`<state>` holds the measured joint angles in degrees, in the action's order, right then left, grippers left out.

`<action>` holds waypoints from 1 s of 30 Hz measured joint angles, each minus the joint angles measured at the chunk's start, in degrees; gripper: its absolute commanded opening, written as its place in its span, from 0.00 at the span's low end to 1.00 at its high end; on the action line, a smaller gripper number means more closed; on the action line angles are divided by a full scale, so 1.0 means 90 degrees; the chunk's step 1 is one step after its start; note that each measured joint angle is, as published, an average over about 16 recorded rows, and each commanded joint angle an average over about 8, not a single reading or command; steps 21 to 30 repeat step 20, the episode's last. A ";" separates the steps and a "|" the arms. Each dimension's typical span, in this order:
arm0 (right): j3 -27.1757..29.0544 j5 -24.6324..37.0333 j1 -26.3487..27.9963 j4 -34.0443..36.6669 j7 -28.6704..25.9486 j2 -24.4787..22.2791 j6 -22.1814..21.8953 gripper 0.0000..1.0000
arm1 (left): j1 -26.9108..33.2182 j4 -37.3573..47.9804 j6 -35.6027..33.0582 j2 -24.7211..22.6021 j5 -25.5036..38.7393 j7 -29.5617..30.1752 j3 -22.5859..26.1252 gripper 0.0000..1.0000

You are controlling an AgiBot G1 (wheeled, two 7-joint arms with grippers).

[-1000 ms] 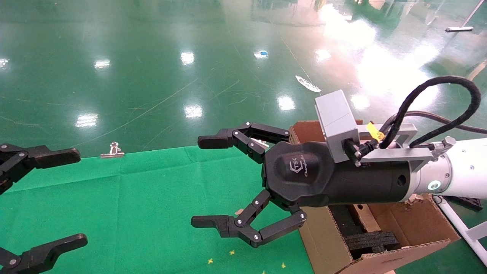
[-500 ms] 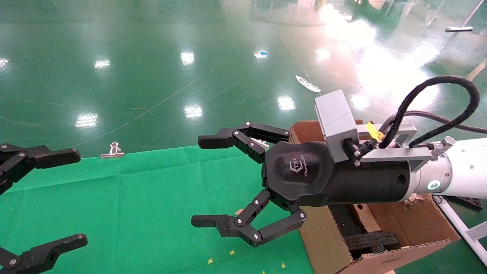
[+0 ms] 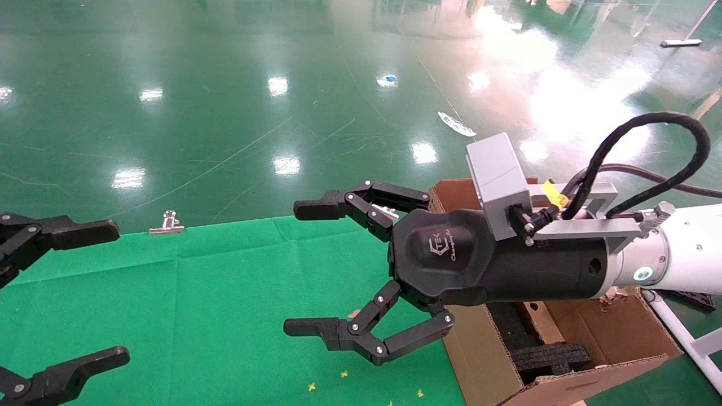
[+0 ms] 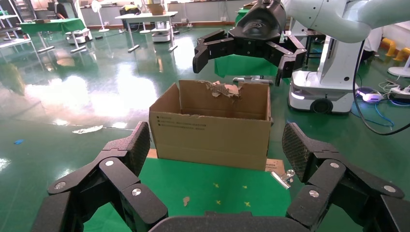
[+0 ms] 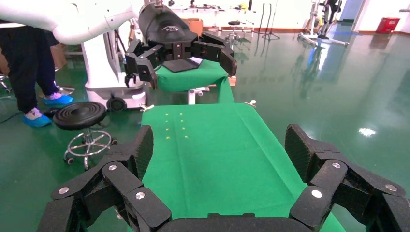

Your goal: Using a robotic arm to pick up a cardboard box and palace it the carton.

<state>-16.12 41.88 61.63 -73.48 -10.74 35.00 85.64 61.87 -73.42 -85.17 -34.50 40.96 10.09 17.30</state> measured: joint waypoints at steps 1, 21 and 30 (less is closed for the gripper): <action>0.0000 0.0000 0.0000 0.0000 0.0000 0.0000 0.0000 1.00 | 0.0000 0.0000 0.0000 0.0000 0.0000 0.0000 0.0000 1.00; -0.0003 0.0000 0.0003 0.0002 0.0000 0.0000 0.0000 1.00 | 0.0000 0.0000 0.0000 0.0000 0.0000 0.0000 0.0000 1.00; -0.0003 0.0000 0.0003 0.0002 0.0000 0.0000 0.0000 1.00 | 0.0000 0.0000 0.0000 0.0000 0.0000 0.0000 0.0000 1.00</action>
